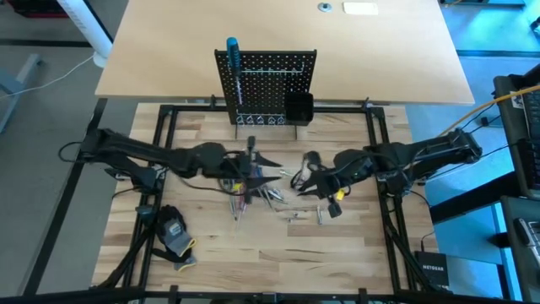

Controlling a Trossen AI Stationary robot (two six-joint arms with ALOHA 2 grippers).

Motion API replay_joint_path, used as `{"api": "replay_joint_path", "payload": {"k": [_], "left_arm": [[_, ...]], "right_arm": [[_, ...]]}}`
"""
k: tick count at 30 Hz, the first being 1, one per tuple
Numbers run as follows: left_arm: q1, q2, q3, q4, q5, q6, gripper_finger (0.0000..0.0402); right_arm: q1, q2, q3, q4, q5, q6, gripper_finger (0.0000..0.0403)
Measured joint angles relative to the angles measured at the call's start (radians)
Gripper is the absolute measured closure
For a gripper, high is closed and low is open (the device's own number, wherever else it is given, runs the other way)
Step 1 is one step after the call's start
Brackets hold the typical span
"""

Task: Hang tools onto peg board
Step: Hang the black safety goggles on the peg board

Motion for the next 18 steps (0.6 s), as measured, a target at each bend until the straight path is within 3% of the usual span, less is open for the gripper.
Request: {"api": "replay_joint_path", "payload": {"k": [5, 8, 13, 18], "left_arm": [[-0.047, -0.129, -0.016, -0.349, -0.095, -0.117, 0.0265], [-0.073, -0.158, -0.075, -0.437, -0.144, -0.212, 0.0265], [-0.104, -0.151, -0.203, -0.426, -0.172, -0.322, 0.0265], [-0.101, -0.144, -0.293, -0.395, -0.179, -0.333, 0.0265]], "right_arm": [[-0.001, -0.035, -0.006, -0.251, 0.191, 0.124, 0.0382], [-0.039, -0.038, -0.065, -0.337, 0.294, 0.191, 0.0382], [-0.176, -0.037, -0.236, -0.331, 0.248, 0.269, 0.0382], [-0.323, -0.036, -0.393, -0.267, 0.194, 0.273, 0.0382]]}}
